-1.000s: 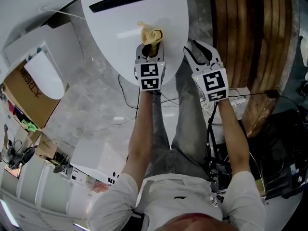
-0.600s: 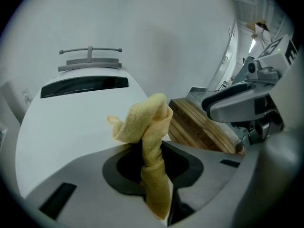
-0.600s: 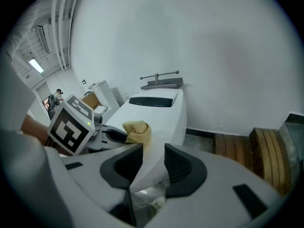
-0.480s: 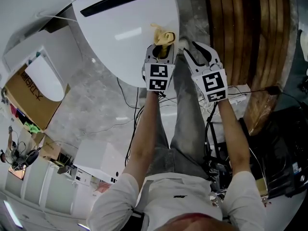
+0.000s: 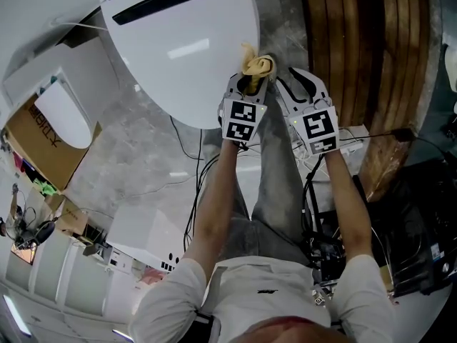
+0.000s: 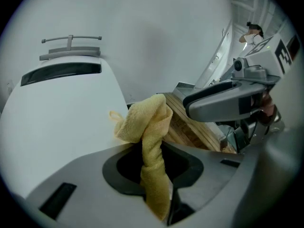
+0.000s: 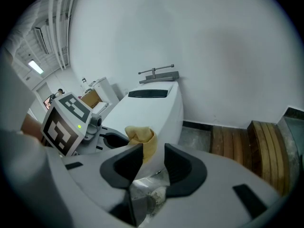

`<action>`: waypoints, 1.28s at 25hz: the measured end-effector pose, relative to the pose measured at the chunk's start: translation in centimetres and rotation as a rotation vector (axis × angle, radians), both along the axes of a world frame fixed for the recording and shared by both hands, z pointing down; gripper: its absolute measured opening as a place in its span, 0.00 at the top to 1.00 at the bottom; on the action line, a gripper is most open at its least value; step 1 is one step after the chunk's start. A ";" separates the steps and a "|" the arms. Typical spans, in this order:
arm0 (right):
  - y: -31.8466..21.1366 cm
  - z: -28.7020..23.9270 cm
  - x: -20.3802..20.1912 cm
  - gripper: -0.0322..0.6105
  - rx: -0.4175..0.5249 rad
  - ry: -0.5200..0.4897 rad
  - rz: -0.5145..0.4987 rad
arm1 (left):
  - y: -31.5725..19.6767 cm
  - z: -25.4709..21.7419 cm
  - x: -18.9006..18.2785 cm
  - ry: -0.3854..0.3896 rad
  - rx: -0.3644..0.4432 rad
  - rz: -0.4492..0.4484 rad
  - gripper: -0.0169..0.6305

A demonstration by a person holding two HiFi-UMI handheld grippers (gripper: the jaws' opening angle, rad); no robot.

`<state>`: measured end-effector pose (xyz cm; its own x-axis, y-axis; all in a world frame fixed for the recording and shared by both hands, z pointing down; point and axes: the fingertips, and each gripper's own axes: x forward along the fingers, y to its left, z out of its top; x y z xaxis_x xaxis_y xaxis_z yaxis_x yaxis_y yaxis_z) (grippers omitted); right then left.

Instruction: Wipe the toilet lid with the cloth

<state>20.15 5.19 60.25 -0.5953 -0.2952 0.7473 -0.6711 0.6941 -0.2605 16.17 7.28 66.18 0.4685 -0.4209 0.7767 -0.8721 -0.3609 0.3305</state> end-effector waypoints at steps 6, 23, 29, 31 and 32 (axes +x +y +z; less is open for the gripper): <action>1.4 0.5 -0.3 0.71 -0.018 -0.002 -0.009 | 2.3 0.6 0.0 0.019 -0.034 0.014 0.81; 4.9 -0.4 -3.8 0.71 -0.009 0.016 -0.019 | 6.2 0.5 -4.0 0.043 -0.043 0.006 0.81; 6.2 -0.7 -6.1 0.71 -0.005 0.015 -0.041 | 7.5 0.5 -6.6 0.039 -0.041 -0.016 0.81; 6.6 -0.7 -6.9 0.71 -0.003 0.017 -0.051 | 7.9 0.5 -7.5 0.040 -0.041 -0.027 0.81; 6.9 -0.7 -7.2 0.71 -0.002 0.018 -0.054 | 8.1 0.4 -8.0 0.039 -0.041 -0.033 0.81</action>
